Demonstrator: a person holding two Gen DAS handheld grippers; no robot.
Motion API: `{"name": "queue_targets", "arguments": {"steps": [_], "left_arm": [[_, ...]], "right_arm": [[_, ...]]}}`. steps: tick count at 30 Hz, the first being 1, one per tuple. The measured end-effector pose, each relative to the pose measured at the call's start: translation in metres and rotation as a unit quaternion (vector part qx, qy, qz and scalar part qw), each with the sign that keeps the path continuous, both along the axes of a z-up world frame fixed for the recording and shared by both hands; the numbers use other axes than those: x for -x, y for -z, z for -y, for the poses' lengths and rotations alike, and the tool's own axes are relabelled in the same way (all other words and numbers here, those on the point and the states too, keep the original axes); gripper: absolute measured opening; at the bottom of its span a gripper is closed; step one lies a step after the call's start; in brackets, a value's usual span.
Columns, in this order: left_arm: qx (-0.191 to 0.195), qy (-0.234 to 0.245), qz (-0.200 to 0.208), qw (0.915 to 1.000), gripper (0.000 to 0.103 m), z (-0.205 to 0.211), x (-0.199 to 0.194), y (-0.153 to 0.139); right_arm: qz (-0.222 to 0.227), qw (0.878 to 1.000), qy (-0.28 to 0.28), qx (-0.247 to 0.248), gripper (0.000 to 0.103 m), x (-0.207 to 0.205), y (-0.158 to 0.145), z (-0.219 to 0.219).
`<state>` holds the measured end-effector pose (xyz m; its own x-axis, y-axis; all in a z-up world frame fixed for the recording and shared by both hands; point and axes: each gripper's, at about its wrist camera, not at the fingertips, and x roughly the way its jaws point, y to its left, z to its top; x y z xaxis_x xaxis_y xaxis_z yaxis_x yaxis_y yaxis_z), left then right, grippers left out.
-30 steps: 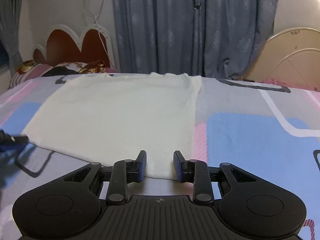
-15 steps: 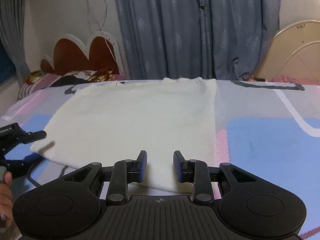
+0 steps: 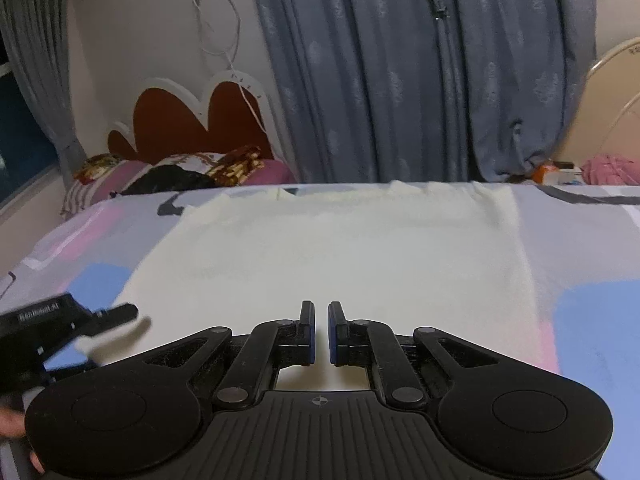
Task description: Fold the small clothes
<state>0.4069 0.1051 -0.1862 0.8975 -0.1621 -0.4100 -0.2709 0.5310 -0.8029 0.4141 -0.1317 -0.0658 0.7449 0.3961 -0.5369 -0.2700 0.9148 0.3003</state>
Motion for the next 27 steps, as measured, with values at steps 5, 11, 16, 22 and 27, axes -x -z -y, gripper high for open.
{"name": "queue_targets", "arguments": {"steps": [5,11,16,22,27], "left_arm": [[-0.021,0.007,-0.01,0.9997,0.007,-0.001,-0.023,0.004],[-0.047,0.025,0.039,0.9978,0.006,-0.003,-0.013,-0.012],[-0.027,0.007,0.007,0.9996,0.011,-0.012,-0.012,0.009],[-0.028,0.015,0.002,0.9995,0.007,-0.012,-0.022,0.006],[-0.114,0.063,0.059,0.9897,0.006,0.012,-0.014,-0.042]], "right_arm": [[0.005,1.0,-0.01,-0.005,0.007,-0.021,0.007,-0.018],[0.021,1.0,-0.013,-0.014,0.007,-0.037,0.012,-0.029],[-0.01,1.0,-0.008,-0.006,0.006,-0.06,0.04,-0.038],[0.005,1.0,-0.008,-0.019,0.006,-0.058,0.046,-0.034],[-0.005,0.999,-0.003,-0.052,0.002,-0.061,0.05,-0.019]]}}
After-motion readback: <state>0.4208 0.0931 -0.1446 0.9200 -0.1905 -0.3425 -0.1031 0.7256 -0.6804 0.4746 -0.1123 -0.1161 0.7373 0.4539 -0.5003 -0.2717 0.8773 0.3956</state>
